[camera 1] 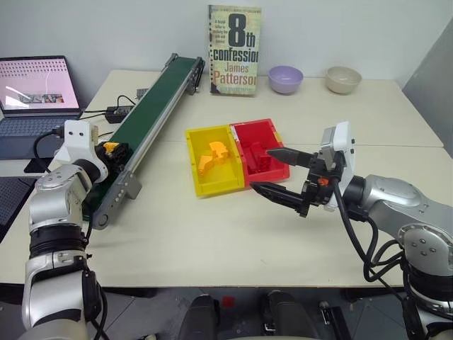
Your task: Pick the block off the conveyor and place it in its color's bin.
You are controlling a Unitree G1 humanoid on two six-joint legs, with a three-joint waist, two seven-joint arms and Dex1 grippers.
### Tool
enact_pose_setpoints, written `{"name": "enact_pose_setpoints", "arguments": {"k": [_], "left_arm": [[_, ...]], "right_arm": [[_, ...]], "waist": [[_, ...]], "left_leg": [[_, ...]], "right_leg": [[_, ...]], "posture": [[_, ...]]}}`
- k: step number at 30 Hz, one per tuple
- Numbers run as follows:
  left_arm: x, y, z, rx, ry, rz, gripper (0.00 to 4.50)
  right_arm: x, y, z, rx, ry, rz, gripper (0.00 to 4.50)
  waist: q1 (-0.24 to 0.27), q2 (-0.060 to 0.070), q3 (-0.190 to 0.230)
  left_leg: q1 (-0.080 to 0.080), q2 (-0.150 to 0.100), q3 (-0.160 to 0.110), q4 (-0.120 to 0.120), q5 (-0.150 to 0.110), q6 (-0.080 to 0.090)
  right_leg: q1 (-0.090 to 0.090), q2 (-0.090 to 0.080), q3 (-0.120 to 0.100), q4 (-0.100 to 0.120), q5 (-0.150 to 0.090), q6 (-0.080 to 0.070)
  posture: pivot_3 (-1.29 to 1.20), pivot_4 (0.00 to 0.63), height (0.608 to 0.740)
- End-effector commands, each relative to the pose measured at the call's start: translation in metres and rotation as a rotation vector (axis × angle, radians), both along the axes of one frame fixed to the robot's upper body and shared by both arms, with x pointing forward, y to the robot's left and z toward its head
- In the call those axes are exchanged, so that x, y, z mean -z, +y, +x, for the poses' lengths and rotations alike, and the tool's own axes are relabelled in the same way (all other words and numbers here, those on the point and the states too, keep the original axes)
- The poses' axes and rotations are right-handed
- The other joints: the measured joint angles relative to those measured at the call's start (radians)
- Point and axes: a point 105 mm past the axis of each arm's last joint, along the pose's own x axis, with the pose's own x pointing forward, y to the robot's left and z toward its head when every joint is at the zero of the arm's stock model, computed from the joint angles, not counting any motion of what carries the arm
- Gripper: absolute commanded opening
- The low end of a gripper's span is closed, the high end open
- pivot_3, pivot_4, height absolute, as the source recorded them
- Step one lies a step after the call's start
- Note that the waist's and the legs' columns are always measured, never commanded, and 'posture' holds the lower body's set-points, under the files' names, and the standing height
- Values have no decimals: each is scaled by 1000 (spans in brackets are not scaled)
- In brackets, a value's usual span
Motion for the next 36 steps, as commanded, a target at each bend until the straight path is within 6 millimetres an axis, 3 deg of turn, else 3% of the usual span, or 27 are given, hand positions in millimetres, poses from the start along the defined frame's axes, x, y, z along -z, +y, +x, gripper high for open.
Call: {"name": "enact_pose_setpoints", "arguments": {"k": [1, 3, 7, 10, 11, 13, 15, 19, 25, 26, 36], "left_arm": [[-27, 5, -4, -14, -75, 26, 1533], [-34, -4, -2, 25, -87, 24, 1533], [-57, -44, 4, 205, -126, 11, 1533], [-73, -96, 8, 430, -139, 22, 1533], [-75, -105, 8, 472, -136, 24, 1533], [-76, -129, 9, 579, -127, 59, 1533], [-71, -167, 9, 751, -104, 117, 1533], [-51, -198, 12, 915, -50, 245, 1533], [-33, -202, 22, 958, -21, 320, 1533], [-33, -202, 24, 957, -16, 314, 2233], [-38, -205, 30, 979, -47, 294, 4207]], "right_arm": [[-10, 0, -1, -4, -54, 16, 4500], [-10, -1, 0, 11, -61, 4, 4500], [-5, -7, 5, 79, -82, -49, 4500], [5, -23, 18, 279, -125, -148, 4500], [7, -25, 20, 317, -129, -158, 4500], [11, -21, 15, 312, -112, -139, 4500], [19, -18, 4, 297, -88, -139, 4500], [26, -21, -3, 301, -67, -145, 4500], [26, -21, -7, 320, -62, -137, 4500], [27, -21, -9, 321, -60, -136, 4500], [28, -26, -11, 359, -52, -137, 4500]], "waist": [[0, 0, 0], [0, 0, 0], [3, 0, 0], [17, -1, 0], [18, -1, 0], [17, 0, 0], [14, 0, 0], [14, 0, 0], [-4, 0, 0], [-3, 0, 0], [0, 0, 0]], "left_leg": [[0, 0, 0, 0, 0, 0], [0, 0, 0, 0, 0, 0], [-1, -1, 0, 0, 0, 0], [-2, -2, -1, 0, 0, 0], [-2, -2, -1, 1, 0, 0], [-2, -3, 3, 0, 0, 0], [-1, -3, 4, 0, 0, 0], [-2, -3, 3, 0, 0, 0], [0, -1, 4, 0, 0, 0], [0, -1, 4, 0, 0, 0], [-2, -1, 3, 0, 0, 0]], "right_leg": [[0, 0, 0, 0, 0, 0], [0, 0, 0, 0, 0, 0], [0, 0, 0, -1, 0, 0], [0, 2, -1, -1, 0, 0], [0, 2, 0, -2, 0, 0], [0, 2, 0, -2, 0, 0], [-1, 2, 1, -2, 0, 0], [-1, 4, 0, -1, 0, 0], [-1, 7, 1, -1, 0, 0], [-1, 8, 1, -1, 0, 0], [-1, 7, 0, -2, 0, -1]], "posture": [[0, 150, 740], [0, 150, 740], [0, 150, 740], [0, 150, 740], [0, 150, 740], [0, 150, 740], [0, 150, 740], [0, 150, 740], [0, 150, 740], [0, 150, 740], [0, 150, 740]]}}
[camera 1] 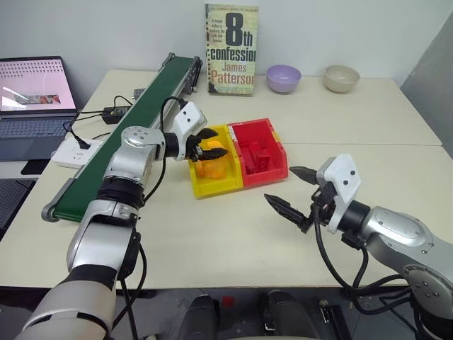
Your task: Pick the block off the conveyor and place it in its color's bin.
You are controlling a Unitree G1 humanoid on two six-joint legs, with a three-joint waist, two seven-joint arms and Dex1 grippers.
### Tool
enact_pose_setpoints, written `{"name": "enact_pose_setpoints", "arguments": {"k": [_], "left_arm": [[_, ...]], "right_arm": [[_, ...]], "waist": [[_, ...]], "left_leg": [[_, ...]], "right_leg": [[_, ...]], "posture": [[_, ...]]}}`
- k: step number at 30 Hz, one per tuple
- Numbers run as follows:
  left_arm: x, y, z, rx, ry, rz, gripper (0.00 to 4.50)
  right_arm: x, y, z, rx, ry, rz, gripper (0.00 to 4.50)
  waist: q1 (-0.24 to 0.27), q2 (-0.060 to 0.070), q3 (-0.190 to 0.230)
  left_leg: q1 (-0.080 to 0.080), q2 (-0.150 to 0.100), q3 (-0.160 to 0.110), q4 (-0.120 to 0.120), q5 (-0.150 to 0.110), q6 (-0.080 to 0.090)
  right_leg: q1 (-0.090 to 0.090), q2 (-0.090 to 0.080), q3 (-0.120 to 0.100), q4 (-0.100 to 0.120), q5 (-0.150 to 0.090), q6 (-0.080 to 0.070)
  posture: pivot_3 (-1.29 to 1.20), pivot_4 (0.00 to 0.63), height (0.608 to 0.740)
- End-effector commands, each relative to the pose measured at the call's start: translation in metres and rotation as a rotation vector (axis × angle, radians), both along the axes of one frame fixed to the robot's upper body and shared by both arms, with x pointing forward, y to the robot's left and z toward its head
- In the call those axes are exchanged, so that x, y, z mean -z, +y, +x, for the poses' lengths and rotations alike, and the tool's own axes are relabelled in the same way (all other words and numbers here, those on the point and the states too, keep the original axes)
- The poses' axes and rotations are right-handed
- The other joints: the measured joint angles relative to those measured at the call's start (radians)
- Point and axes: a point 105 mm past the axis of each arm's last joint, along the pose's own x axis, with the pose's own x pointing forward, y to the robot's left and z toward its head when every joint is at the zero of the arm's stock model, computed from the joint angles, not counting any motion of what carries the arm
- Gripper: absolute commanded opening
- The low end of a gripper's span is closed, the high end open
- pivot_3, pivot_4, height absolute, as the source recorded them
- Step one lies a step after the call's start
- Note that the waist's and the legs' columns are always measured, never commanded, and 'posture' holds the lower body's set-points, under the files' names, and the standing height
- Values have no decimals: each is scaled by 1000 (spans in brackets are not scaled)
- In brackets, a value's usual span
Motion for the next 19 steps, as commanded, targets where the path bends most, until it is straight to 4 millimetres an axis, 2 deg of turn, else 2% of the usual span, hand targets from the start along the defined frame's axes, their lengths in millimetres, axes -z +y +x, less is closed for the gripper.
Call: {"name": "enact_pose_setpoints", "arguments": {"k": [1, 5, 7, 10, 13, 19], "left_arm": [[-24, -4, 2, 24, -69, -39, 4404], [-38, 6, 3, -3, -90, -65, 4468], [-43, 25, -1, -29, -68, -46, 4468], [-42, 47, -21, 1, -24, 32, 4468], [-43, 67, -52, 50, 39, 98, 4468], [-38, 82, -83, 39, 86, 153, 4468]], "right_arm": [[-10, 0, -5, -2, -49, 8, 4500], [-10, -1, -5, -18, -45, 0, 4500], [-10, -3, -3, -39, -42, -17, 4500], [-13, -8, 4, -56, -44, -40, 4500], [-17, -13, 15, -67, -50, -53, 4500], [-16, -19, 23, -100, -41, -79, 4500]], "waist": [[0, 0, 0], [0, 0, 0], [-3, 0, 0], [-13, 0, 0], [-21, 1, 0], [-18, 1, 0]], "left_leg": [[0, 0, 0, 0, 0, 0], [0, 0, 0, 0, 0, 0], [0, 0, -1, 0, 0, 0], [1, 0, 0, 0, 0, 0], [1, 2, 0, -1, 0, 0], [1, 2, -2, -1, 0, 0]], "right_leg": [[0, 0, 0, 0, 0, 0], [0, 0, 0, 0, 0, 0], [0, 0, 0, 1, 0, 0], [-1, 2, 0, 1, 0, 0], [-1, 2, 0, 2, 0, 0], [-1, 1, 0, 2, -1, -1]], "posture": [[0, 150, 740], [0, 150, 740], [0, 150, 740], [0, 150, 740], [0, 150, 740], [0, 150, 740]]}}
